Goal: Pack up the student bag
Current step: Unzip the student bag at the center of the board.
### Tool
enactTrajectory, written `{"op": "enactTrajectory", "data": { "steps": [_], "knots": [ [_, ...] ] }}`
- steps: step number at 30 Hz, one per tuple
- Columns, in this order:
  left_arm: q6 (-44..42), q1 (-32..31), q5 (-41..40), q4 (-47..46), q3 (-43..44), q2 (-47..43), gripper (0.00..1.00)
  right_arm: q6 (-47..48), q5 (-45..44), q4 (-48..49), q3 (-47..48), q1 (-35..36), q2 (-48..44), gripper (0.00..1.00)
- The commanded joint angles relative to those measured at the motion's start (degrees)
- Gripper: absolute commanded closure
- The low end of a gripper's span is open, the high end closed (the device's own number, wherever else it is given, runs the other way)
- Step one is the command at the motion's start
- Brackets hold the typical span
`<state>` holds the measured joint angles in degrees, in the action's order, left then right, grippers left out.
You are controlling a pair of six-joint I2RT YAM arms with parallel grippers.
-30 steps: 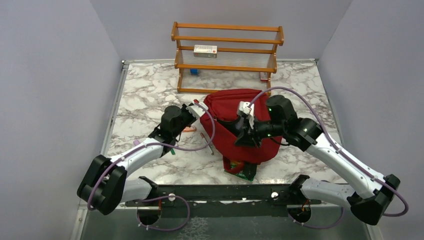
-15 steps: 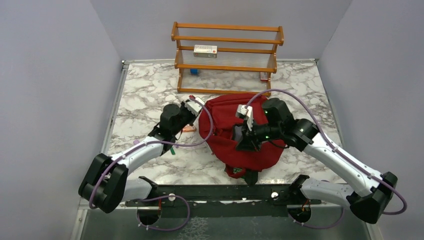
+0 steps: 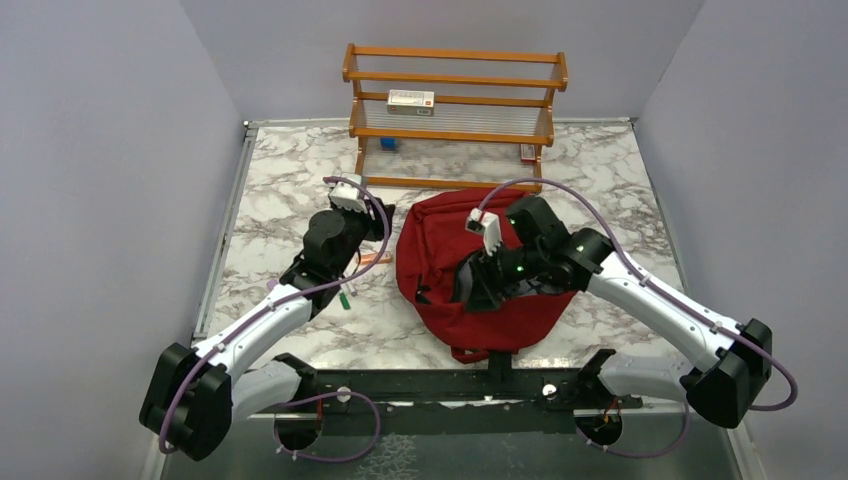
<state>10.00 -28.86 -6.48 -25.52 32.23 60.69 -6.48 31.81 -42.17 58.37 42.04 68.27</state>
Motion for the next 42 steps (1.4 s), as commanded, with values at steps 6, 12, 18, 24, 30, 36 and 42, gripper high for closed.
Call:
{"op": "enactTrajectory", "data": {
  "steps": [6, 12, 18, 24, 30, 36, 42],
  "knots": [
    [10.47, 0.21, 1.73, 10.30, 2.90, 1.61, 0.39, -0.42, -22.58, 8.26, 4.25, 0.32, -6.64, 0.41],
    [10.05, 0.21, 0.02, 13.47, 2.96, 0.01, 0.39, 5.88, -29.93, 16.60, 4.42, 0.32, -3.12, 0.43],
    [9.43, 0.21, -2.04, 15.65, 3.08, -1.76, 0.39, -16.64, -33.32, 2.56, 16.11, 0.32, 7.16, 0.42],
    [8.72, 0.21, -2.48, 15.25, 3.14, -2.80, 0.38, -35.27, -29.79, 3.02, 9.48, 3.50, 6.30, 0.39],
    [8.36, 0.21, -2.35, 15.86, 3.50, -2.92, 0.38, -46.69, -39.77, -6.85, 10.88, 10.10, 8.93, 0.32],
    [8.04, 0.21, -2.46, 16.07, 3.45, -3.55, 0.38, -49.39, -41.51, -8.16, 10.61, 14.16, 12.86, 0.31],
    [7.84, 0.21, -1.90, 16.12, 3.41, -3.64, 0.38, -51.05, -45.06, -9.33, 10.36, 14.70, 13.61, 0.48]
  ]
}}
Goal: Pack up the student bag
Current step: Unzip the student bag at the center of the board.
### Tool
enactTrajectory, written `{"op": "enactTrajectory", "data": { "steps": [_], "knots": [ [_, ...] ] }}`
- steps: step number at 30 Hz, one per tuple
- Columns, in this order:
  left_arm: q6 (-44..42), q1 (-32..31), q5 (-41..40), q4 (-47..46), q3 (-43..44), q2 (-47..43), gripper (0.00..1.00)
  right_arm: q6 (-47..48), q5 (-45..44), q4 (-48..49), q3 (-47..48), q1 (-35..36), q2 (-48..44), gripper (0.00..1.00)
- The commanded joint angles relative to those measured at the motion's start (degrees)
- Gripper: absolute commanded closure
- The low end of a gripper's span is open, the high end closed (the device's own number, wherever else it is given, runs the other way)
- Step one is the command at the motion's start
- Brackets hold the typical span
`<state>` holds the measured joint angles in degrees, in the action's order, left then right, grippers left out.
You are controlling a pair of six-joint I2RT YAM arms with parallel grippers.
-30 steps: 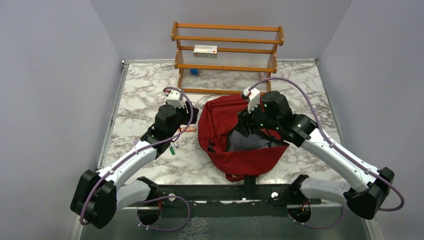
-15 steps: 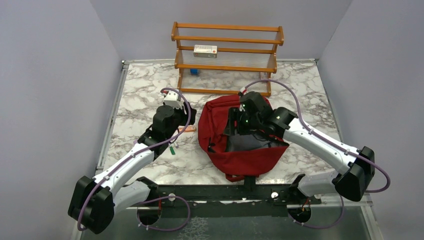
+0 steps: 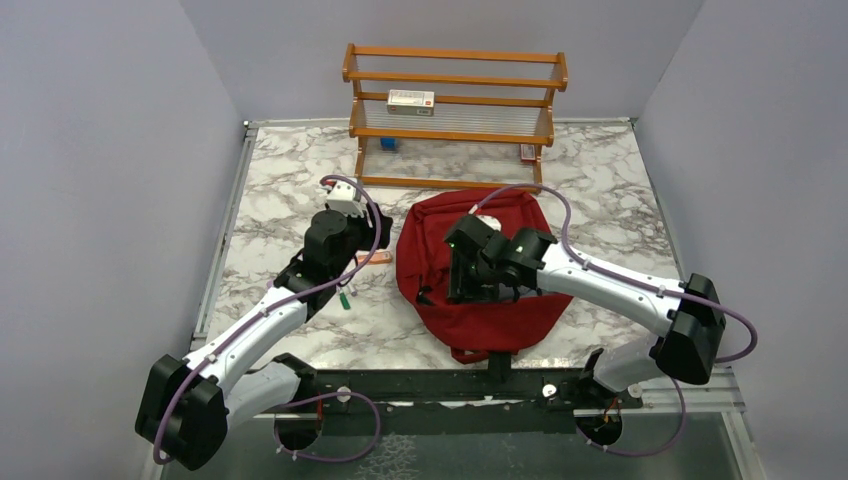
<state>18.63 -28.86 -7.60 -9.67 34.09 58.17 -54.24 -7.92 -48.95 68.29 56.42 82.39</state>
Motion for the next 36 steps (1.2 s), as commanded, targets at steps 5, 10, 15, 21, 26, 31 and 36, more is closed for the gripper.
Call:
{"op": "enactTrajectory", "data": {
  "steps": [5, 10, 15, 21, 26, 31, 36],
  "knots": [
    [-0.96, 0.21, 2.21, 0.18, 1.72, -1.04, 0.38, -5.72, -10.18, 1.08, -0.42, 0.35, -6.25, 0.73],
    [-0.43, 0.20, 7.05, 1.57, 3.20, -1.10, 0.38, -3.51, -13.96, 13.68, -4.43, 0.29, -15.27, 0.99],
    [0.34, 0.21, 12.62, 1.93, 3.79, -1.81, 0.38, -1.37, -21.18, 18.71, -5.42, 0.29, -20.77, 0.99],
    [0.09, 0.16, 22.58, -3.18, 2.04, -2.82, 0.35, 9.23, -29.31, 29.62, -7.23, 0.30, -26.68, 0.99],
    [-1.54, 0.12, 25.85, -9.37, 0.12, -3.96, 0.31, 19.21, -32.48, 35.73, -5.79, 0.29, -28.55, 0.99],
    [-3.04, 0.17, 27.62, -9.10, 2.82, -1.71, 0.29, 26.64, -27.90, 35.75, -5.91, 0.31, -29.78, 0.99],
    [2.44, 0.06, 29.84, -8.69, 5.16, 1.54, 0.29, 25.87, -22.28, 36.27, -11.37, 0.30, -33.41, 0.99]
  ]
}}
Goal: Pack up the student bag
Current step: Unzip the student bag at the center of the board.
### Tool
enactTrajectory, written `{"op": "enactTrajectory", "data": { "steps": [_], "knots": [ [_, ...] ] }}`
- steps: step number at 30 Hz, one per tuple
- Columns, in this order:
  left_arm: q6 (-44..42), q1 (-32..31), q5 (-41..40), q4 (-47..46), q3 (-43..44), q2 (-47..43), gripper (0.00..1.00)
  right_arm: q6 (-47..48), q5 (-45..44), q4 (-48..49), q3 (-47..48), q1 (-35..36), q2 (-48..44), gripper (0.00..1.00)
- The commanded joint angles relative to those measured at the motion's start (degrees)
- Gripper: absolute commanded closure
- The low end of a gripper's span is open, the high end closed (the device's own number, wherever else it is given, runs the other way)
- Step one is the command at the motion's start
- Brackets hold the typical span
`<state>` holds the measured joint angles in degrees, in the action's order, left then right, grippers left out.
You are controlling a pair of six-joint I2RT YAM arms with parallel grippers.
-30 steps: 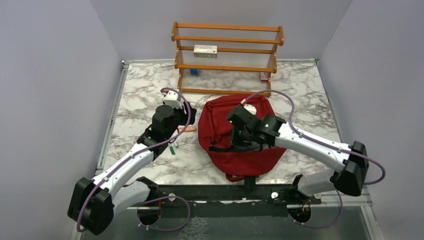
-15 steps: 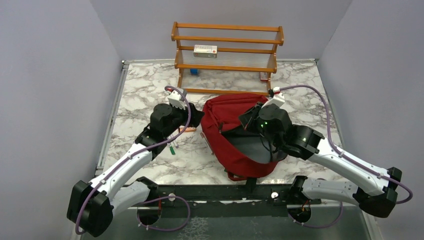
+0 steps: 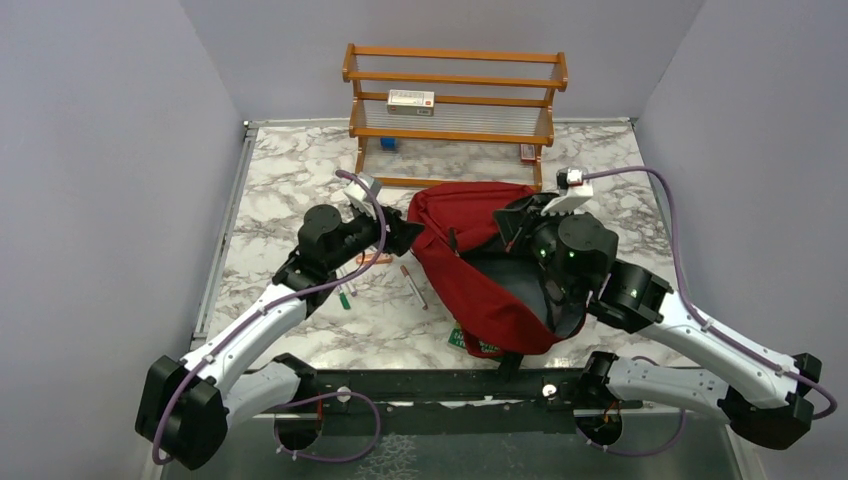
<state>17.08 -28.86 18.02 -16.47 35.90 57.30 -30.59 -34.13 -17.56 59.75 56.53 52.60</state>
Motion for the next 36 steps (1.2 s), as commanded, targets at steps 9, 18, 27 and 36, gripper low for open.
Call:
{"op": "enactTrajectory", "data": {
  "steps": [9, 18, 27, 36],
  "knots": [
    [12.53, -4.15, 4.90, -2.20, 5.14, 7.32, 0.30, -1.75, 4.18, 5.64, -6.99, 0.16, -4.88, 0.99],
    [16.13, -8.38, 2.12, -2.25, 4.24, 8.86, 0.30, -3.41, 3.63, 4.82, -7.85, 0.21, -4.76, 0.99],
    [17.29, -9.72, 1.08, -2.47, 4.44, 11.25, 0.34, -3.86, 3.52, 4.70, -8.49, 0.20, -5.35, 0.99],
    [19.13, -10.08, 5.57, -4.31, 5.05, 12.74, 0.50, -3.95, 3.30, 4.73, -8.88, 0.18, -5.49, 0.99]
  ]
}}
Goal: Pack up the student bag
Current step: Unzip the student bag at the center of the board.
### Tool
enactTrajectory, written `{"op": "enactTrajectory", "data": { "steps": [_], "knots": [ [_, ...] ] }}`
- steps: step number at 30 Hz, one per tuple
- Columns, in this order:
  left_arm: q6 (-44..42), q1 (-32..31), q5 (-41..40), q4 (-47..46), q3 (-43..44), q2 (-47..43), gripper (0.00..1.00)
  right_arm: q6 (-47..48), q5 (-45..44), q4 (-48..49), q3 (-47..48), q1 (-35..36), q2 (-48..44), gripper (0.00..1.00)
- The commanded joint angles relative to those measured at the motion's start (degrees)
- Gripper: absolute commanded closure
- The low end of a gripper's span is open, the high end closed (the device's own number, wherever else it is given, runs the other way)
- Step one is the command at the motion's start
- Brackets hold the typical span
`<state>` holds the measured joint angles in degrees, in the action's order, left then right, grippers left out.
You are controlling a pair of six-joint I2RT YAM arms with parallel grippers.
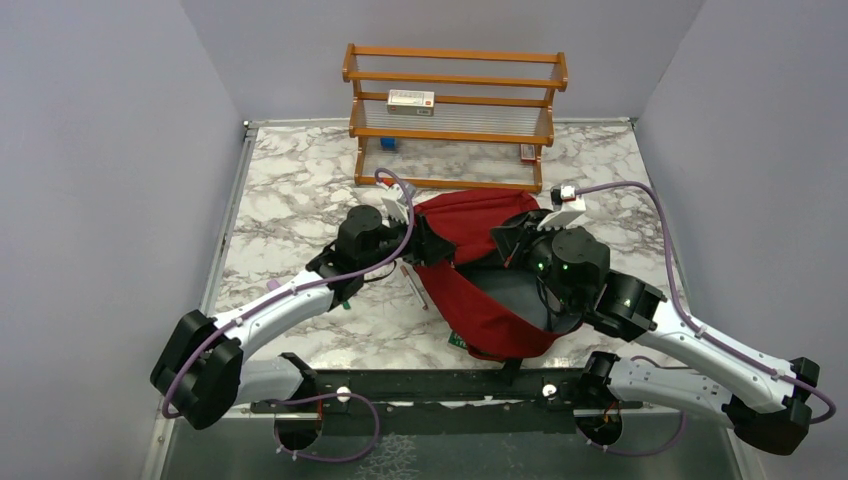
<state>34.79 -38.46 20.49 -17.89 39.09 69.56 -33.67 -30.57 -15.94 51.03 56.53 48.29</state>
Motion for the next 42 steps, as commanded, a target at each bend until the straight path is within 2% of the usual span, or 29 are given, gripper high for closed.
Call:
{"op": "enactTrajectory", "data": {
  "steps": [1, 4, 9, 18, 31, 42],
  "knots": [
    [1.65, -0.48, 3.82, -3.12, 1.93, 0.69, 0.51, -0.87, -0.32, 3.09, -0.17, 0.14, -1.11, 0.99],
    [2.15, -0.56, 5.95, -3.85, 1.95, 1.02, 0.54, -0.87, -0.46, 3.05, -0.27, 0.19, -1.16, 0.99],
    [2.82, -0.65, 7.94, -4.42, 2.04, 1.29, 0.67, -1.13, -0.62, 3.10, -0.40, 0.15, -1.12, 0.99],
    [2.59, -0.62, 6.87, -4.52, 2.36, 1.03, 1.00, -1.30, -1.04, 2.81, -0.57, 0.22, -1.34, 0.99],
    [-1.80, 2.23, -11.63, 5.13, 0.95, -2.31, 1.00, -1.49, -2.24, 1.81, -1.07, 0.18, -3.59, 0.99],
    [-5.61, 3.56, -21.32, 7.83, 2.04, 0.73, 1.00, -0.78, -1.85, 1.48, -1.05, 0.16, -4.58, 0.99]
  ]
}}
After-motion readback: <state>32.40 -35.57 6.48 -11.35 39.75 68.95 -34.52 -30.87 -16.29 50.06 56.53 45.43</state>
